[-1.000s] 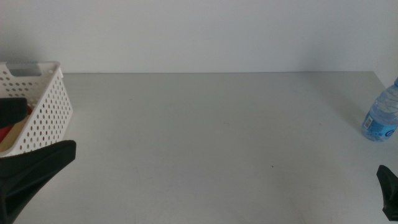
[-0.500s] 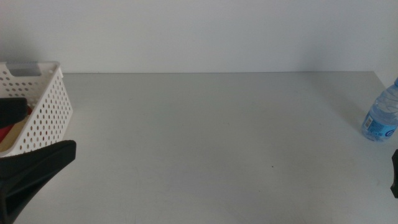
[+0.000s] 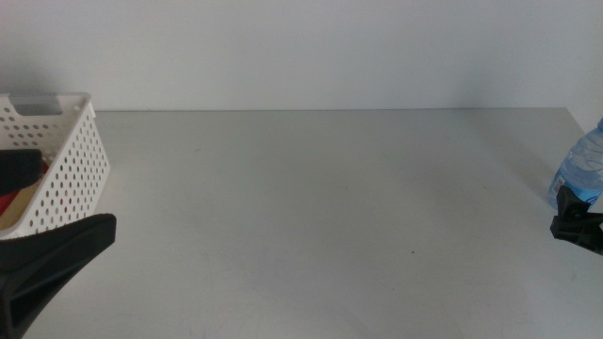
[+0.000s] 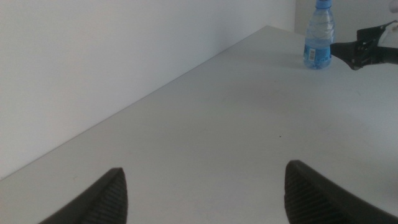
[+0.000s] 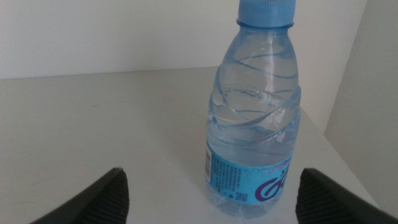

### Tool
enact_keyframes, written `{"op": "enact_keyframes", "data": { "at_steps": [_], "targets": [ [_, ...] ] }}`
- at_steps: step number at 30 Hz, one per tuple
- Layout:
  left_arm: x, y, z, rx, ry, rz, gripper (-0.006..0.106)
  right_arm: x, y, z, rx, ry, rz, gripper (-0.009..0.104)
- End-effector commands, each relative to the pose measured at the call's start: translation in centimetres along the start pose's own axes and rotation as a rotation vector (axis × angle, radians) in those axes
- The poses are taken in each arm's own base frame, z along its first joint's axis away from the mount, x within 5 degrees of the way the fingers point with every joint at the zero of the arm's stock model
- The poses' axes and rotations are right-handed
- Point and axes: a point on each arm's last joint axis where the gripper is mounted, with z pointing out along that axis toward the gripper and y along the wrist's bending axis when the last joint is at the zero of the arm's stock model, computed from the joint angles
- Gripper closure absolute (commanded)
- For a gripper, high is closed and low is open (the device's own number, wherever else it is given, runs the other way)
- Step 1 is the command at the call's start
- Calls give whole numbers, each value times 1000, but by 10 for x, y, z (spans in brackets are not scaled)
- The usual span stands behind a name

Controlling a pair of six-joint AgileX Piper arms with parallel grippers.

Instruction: Use arms to grab the bottles and put them into the dustbin to the left of the table.

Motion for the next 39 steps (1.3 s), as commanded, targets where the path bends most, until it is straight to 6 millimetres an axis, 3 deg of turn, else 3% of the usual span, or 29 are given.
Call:
{"op": "enact_keyframes", "data": {
  "at_steps": [1, 10, 24, 39],
  "targets": [
    [-15, 1, -3, -3, -98, -14, 18, -15, -3, 13, 36, -113, -22, 1],
    [-15, 1, -3, -3, -98, -14, 18, -14, -3, 49, 86, -122, -32, 1],
    [-15, 1, -3, -3, -98, -14, 18, -35, -3, 70, 131, -203, -72, 1],
    [-15, 1, -3, -3, -98, -14, 18, -10, -3, 107, 165, -149, -108, 1]
  ]
}}
